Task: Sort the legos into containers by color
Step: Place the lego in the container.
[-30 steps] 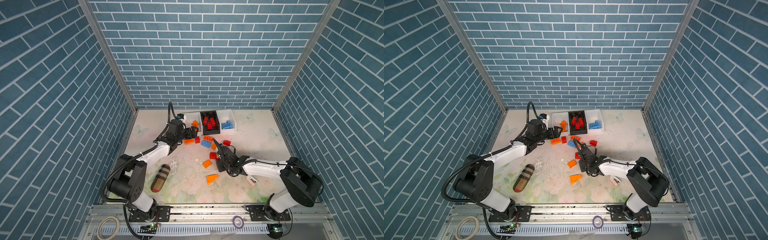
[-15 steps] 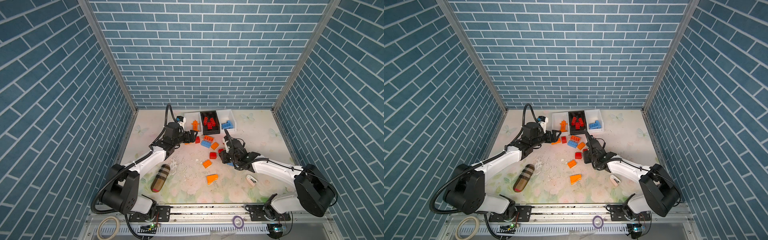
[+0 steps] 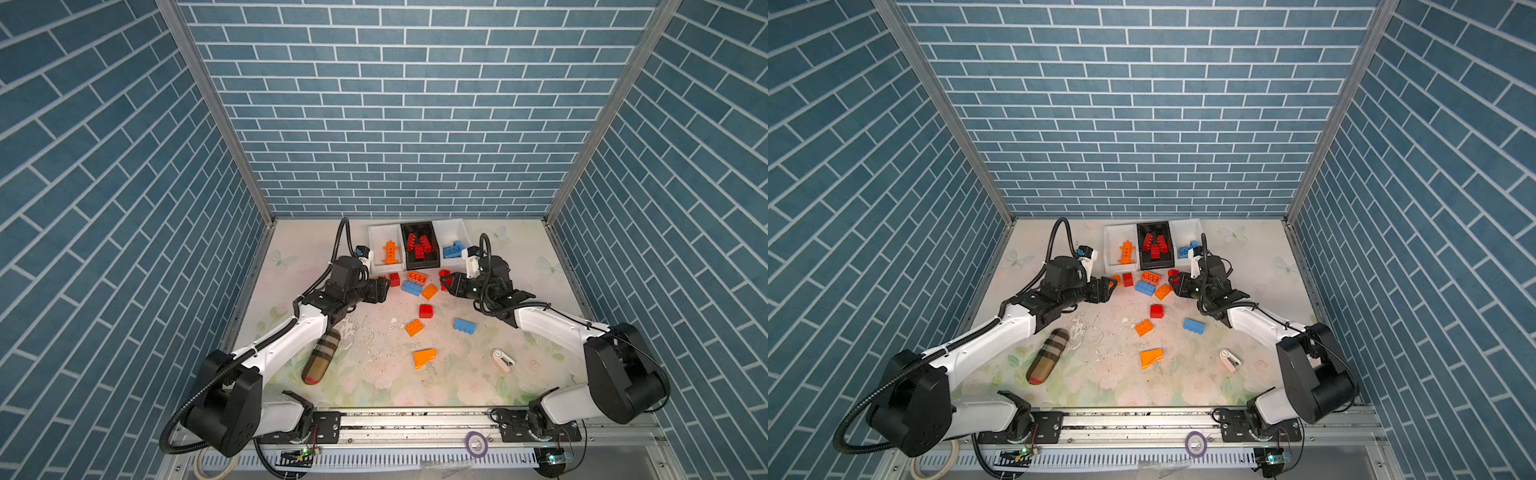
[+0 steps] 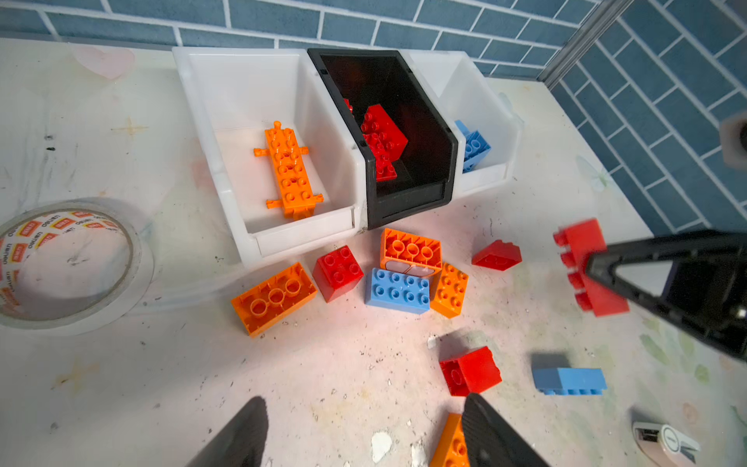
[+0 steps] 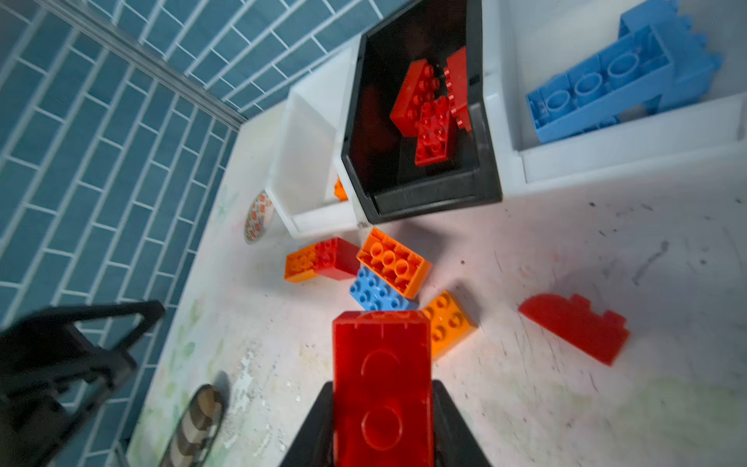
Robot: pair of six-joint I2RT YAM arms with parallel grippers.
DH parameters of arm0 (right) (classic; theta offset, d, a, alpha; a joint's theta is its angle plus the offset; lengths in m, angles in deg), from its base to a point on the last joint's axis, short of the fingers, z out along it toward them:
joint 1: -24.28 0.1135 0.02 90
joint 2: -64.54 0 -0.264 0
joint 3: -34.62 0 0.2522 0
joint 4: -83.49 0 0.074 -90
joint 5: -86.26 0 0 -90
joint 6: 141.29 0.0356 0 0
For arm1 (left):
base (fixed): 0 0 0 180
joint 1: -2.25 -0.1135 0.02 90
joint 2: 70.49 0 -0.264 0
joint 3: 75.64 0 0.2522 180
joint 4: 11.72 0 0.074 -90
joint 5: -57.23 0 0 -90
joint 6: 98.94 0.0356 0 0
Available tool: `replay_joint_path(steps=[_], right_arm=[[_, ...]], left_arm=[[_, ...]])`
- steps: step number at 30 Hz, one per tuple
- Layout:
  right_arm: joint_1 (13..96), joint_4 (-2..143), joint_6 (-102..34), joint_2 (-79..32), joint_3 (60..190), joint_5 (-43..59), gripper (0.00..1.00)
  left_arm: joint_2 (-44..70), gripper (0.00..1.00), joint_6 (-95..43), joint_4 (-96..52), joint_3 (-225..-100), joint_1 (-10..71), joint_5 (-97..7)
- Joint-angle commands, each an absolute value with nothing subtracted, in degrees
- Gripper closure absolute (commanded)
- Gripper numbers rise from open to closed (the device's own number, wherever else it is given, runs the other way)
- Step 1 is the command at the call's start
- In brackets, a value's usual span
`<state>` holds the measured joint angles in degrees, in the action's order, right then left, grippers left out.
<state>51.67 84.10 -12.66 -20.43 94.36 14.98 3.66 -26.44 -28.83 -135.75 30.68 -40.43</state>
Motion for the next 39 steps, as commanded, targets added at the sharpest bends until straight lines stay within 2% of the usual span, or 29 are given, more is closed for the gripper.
replay_joint_path(steps=[1,8,16,28,35,39], right_arm=[[50.2,92.61,-6.47,-23.61,97.85,21.56,0.72],[47.68,102.24,2.8,-33.58,104.13,28.05,0.73],[47.31,98.36,4.52,-43.56,116.07,27.04,0.71],[46.51,90.36,3.82,-55.66,131.52,24.04,0.66],[46.07,83.72,-0.25,-60.52,138.48,22.63,0.61],[45.91,80.82,-1.87,-61.38,140.52,22.1,0.5]], left_arm=[[1.74,0.23,-25.4,-33.14,-133.88,32.65,-34.75],[0.04,0.24,-27.5,-35.73,-130.63,34.6,-30.04],[0.23,0.23,-29.37,-39.72,-129.79,34.75,-25.47],[5.77,0.19,-33.85,-37.18,-131.17,34.68,-22.73],[12.54,0.15,-36.6,-34.14,-135.22,33.49,-21.43],[16.84,0.14,-37.32,-32.09,-138.18,32.64,-21.99]])
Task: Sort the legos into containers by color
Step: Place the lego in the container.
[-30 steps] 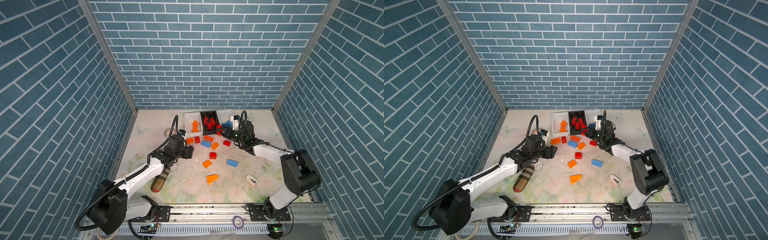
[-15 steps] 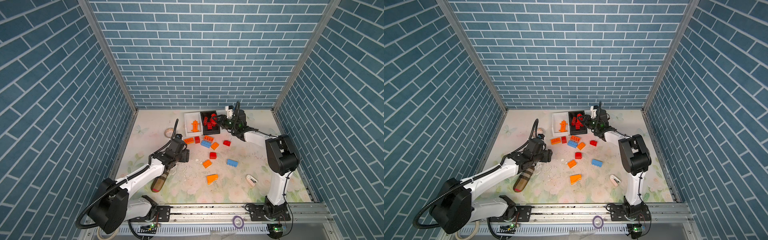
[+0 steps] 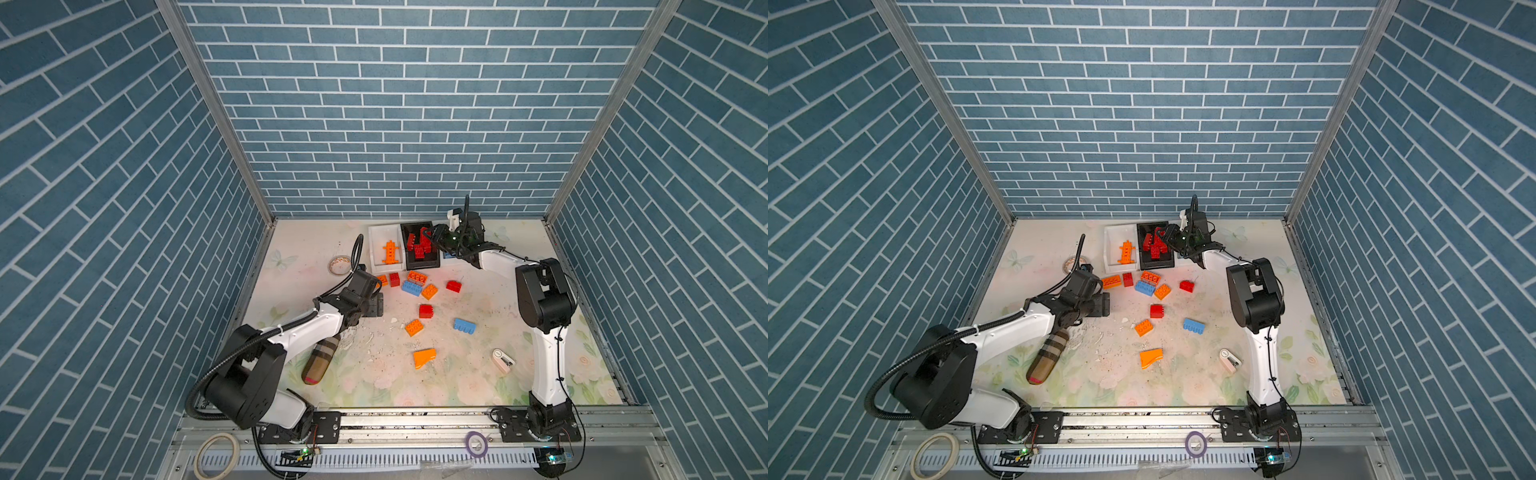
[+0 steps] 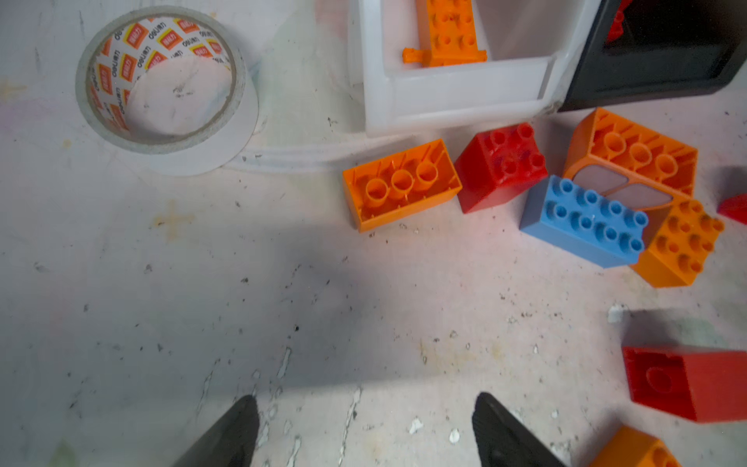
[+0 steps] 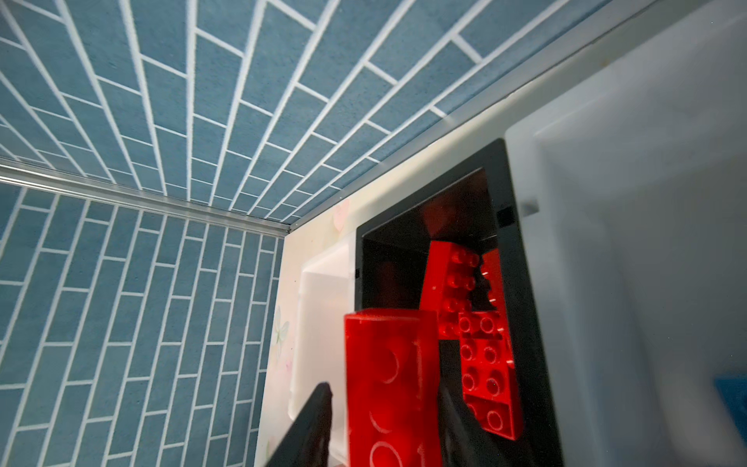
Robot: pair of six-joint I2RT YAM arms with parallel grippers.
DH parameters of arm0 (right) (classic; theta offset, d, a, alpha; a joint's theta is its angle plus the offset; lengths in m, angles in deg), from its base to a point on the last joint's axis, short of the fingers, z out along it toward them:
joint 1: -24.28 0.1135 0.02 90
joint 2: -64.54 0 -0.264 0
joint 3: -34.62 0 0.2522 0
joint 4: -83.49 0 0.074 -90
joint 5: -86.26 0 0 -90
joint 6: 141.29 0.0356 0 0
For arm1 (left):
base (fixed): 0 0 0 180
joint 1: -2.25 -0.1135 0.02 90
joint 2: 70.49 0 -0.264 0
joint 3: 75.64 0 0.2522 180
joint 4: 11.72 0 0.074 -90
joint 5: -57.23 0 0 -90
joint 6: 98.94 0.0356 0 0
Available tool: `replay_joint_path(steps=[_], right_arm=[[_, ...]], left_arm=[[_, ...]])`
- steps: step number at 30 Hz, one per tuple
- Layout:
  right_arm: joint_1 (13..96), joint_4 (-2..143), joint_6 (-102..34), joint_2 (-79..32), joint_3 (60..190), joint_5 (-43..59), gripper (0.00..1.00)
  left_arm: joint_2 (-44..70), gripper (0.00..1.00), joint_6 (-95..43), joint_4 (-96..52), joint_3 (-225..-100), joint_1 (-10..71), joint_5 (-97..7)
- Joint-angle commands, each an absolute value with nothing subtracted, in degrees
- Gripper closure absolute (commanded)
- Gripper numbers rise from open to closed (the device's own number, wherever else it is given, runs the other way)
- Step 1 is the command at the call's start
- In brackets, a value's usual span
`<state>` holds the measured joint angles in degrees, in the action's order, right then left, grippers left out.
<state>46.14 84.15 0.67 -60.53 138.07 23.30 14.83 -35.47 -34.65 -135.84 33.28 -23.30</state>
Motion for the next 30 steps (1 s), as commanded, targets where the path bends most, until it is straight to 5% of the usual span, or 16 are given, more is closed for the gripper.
replay_joint_path(steps=[1,30], right_arm=[[45.93,80.48,-2.13,-61.32,140.77,22.18,0.48],[45.99,82.16,-7.43,-31.15,108.55,19.96,0.39]], left_arm=[[17.69,0.13,-37.41,-31.37,-138.6,32.28,-22.18],[38.7,0.12,-39.62,-22.19,-151.8,29.46,-22.49]])
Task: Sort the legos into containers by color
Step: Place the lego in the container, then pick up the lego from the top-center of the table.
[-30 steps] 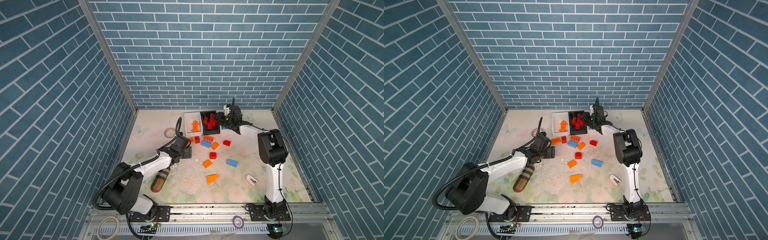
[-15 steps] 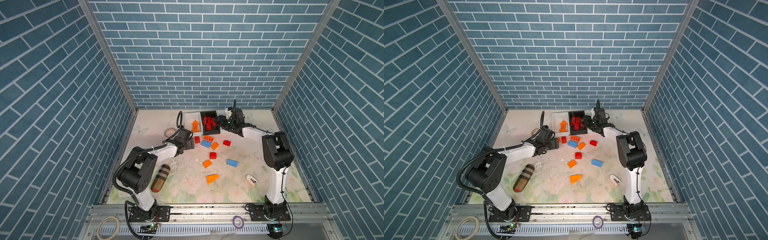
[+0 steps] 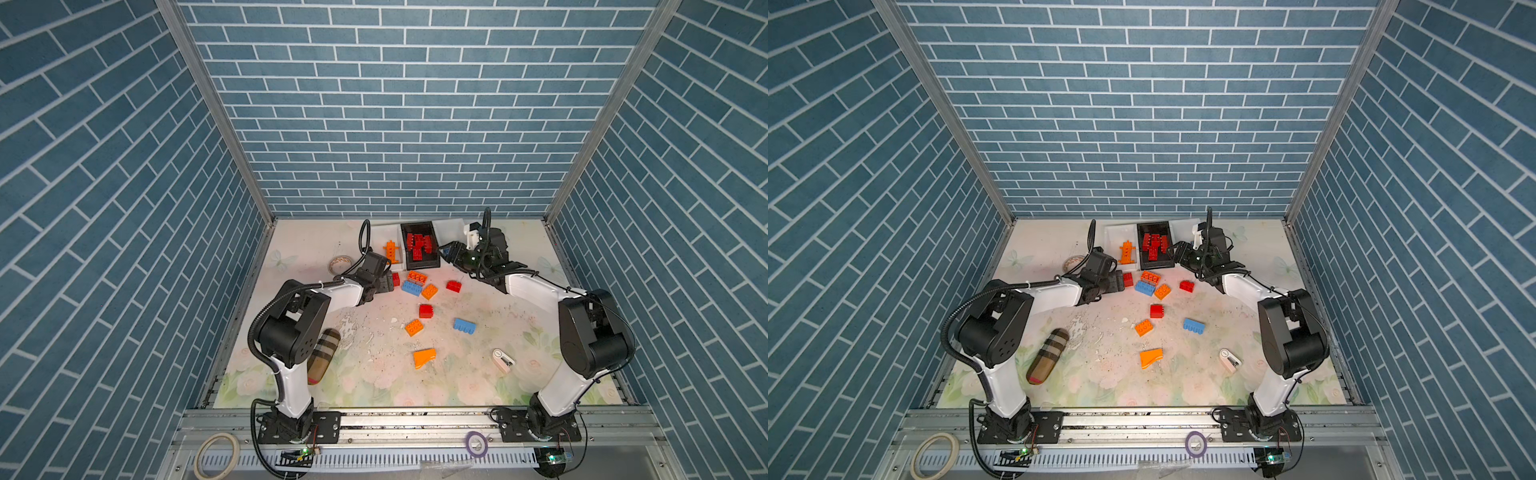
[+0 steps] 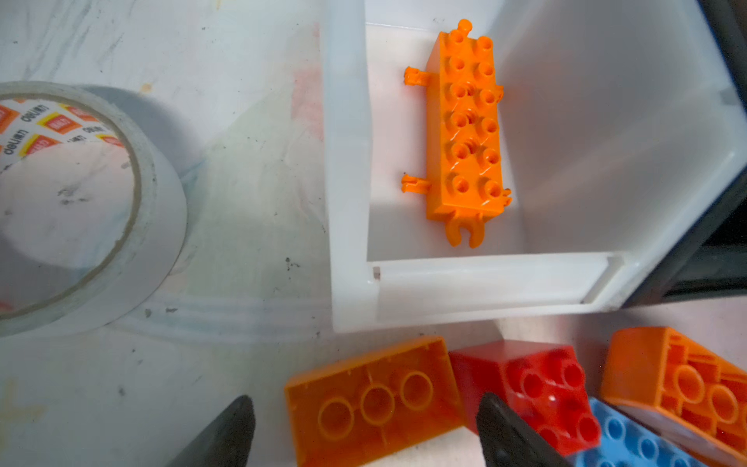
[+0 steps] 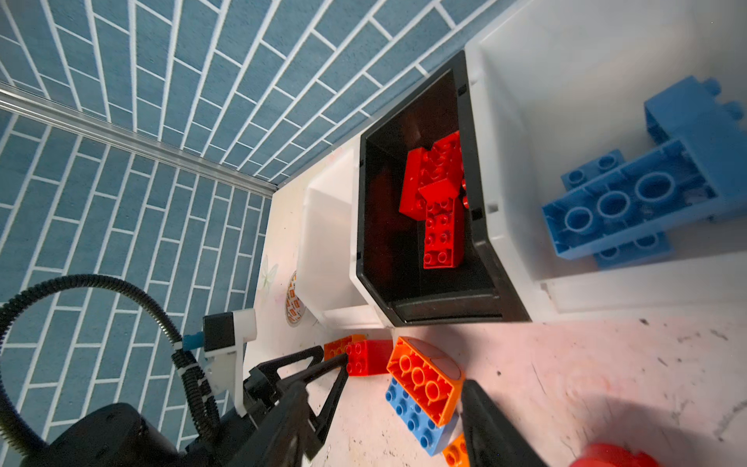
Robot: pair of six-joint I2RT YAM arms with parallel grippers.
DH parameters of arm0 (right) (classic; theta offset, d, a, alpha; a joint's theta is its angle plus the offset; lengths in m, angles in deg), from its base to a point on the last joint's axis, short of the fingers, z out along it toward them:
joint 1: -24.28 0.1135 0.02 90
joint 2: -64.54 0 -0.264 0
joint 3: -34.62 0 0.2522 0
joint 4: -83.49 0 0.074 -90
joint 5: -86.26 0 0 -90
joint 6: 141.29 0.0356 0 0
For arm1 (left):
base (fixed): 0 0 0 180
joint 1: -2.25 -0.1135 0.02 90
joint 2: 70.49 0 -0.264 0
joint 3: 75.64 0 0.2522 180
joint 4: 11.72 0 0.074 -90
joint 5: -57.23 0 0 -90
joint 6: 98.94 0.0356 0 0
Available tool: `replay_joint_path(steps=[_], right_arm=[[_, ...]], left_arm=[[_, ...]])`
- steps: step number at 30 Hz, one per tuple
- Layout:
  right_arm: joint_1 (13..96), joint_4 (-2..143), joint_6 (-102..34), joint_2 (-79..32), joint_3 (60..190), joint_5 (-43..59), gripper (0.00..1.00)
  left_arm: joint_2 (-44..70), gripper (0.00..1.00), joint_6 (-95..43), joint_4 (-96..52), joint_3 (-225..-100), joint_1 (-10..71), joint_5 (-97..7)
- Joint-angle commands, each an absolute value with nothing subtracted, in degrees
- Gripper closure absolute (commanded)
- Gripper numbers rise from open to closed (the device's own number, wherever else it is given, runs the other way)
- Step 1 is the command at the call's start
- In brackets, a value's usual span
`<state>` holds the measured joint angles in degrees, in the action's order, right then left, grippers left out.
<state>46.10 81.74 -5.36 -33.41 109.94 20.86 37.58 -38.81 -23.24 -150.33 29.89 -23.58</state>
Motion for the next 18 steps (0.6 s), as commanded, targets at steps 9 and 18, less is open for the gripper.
replay_joint_path(steps=[9,18], right_arm=[[45.95,82.15,-7.79,-29.34,104.81,19.41,0.39],[45.98,81.56,-8.23,-27.58,102.99,18.43,0.39]], left_arm=[[40.69,0.15,-38.52,-23.5,-153.13,29.4,-21.18],[42.27,0.22,-37.64,-25.32,-153.73,29.36,-21.08]])
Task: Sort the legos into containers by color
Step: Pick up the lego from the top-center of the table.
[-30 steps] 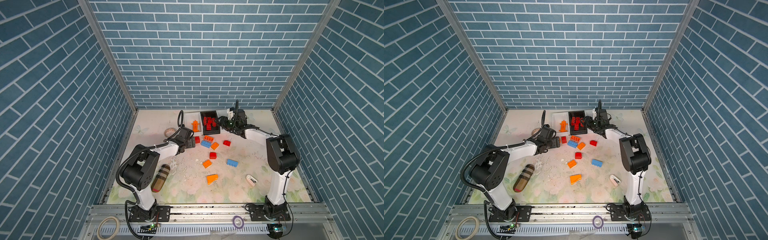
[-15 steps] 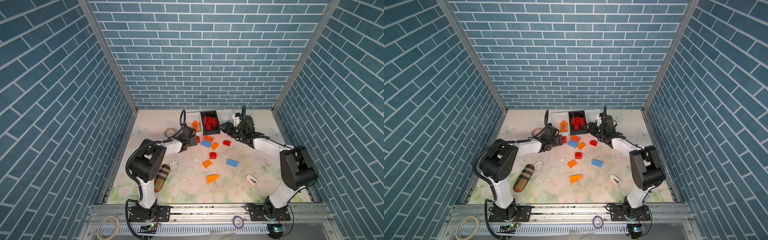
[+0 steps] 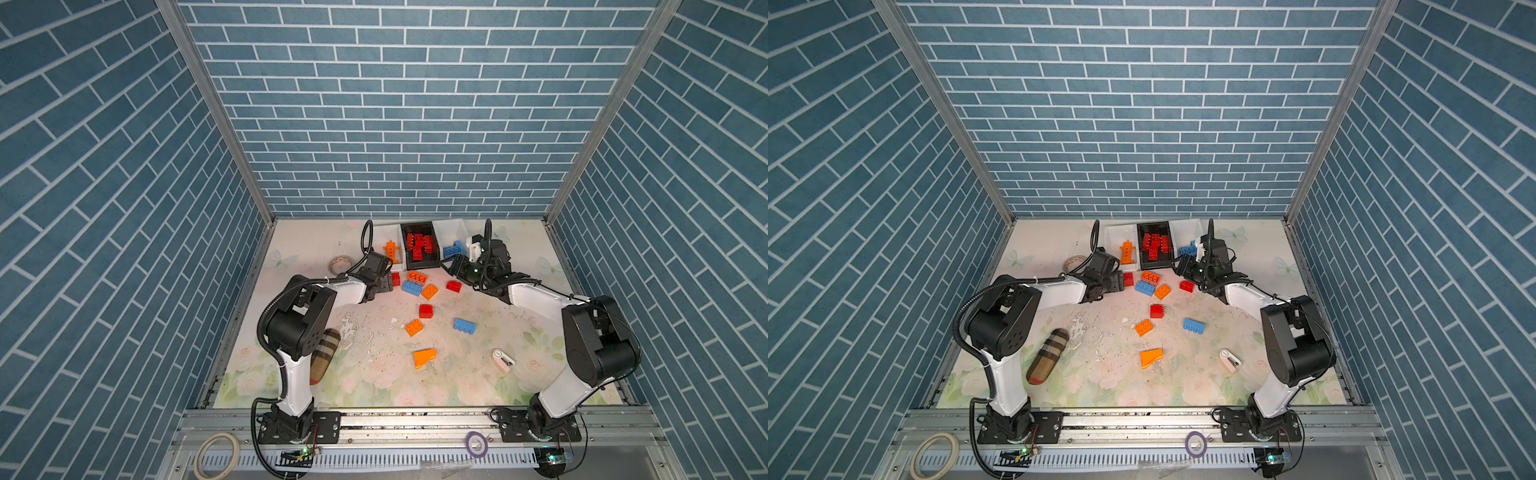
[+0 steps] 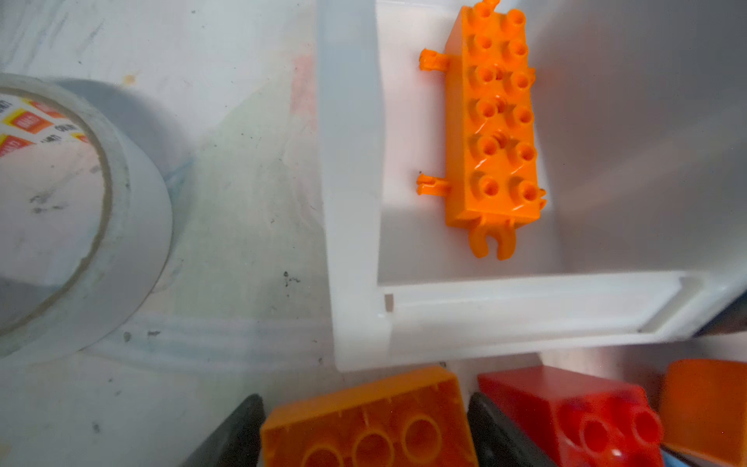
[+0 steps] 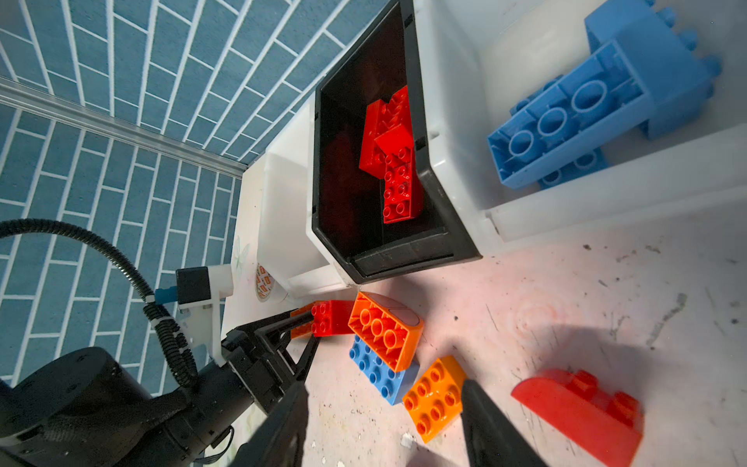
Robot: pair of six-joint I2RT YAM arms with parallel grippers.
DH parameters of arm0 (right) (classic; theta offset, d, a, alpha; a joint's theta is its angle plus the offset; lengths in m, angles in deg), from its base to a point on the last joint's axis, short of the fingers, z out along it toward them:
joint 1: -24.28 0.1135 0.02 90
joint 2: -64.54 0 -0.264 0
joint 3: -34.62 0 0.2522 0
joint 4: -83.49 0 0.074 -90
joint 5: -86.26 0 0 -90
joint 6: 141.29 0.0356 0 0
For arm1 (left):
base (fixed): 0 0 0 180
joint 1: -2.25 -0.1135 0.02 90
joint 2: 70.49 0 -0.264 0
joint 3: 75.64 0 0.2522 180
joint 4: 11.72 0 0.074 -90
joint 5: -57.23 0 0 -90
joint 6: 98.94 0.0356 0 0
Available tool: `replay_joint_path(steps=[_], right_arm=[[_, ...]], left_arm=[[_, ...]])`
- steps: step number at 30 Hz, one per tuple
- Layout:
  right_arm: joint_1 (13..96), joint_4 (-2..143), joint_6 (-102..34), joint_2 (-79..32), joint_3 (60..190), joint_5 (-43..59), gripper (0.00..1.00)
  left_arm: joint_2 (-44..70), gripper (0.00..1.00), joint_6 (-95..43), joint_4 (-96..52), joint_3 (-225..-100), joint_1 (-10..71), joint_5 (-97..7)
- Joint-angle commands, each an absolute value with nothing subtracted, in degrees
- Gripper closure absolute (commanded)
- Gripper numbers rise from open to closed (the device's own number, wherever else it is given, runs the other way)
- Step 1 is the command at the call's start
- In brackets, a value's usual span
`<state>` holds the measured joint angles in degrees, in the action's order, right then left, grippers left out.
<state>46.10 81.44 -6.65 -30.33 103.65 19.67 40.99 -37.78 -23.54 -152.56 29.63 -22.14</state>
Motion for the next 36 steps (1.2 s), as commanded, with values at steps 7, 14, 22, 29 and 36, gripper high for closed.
replay_joint_path(steps=[7,14,22,29,36], right_arm=[[45.99,80.13,-9.41,-26.14,102.53,17.55,0.39],[45.97,77.53,-13.51,-22.73,100.97,17.36,0.39],[46.27,75.08,-20.25,-18.18,97.6,20.72,0.39],[48.14,73.17,-24.64,-15.64,94.51,24.0,0.39],[53.1,69.76,-29.26,-14.82,92.92,23.76,0.39]], left_arm=[[41.92,0.3,-35.85,-25.38,-153.75,29.02,-21.75],[39.11,0.4,-35.69,-25.81,-151.99,28.71,-22.14],[32.51,0.42,-35.42,-26.52,-148.64,28.44,-22.49],[27.89,0.42,-32.04,-27.42,-149.15,28.23,-21.69],[28.81,0.42,-26.51,-28.0,-155.64,28.09,-22.83]])
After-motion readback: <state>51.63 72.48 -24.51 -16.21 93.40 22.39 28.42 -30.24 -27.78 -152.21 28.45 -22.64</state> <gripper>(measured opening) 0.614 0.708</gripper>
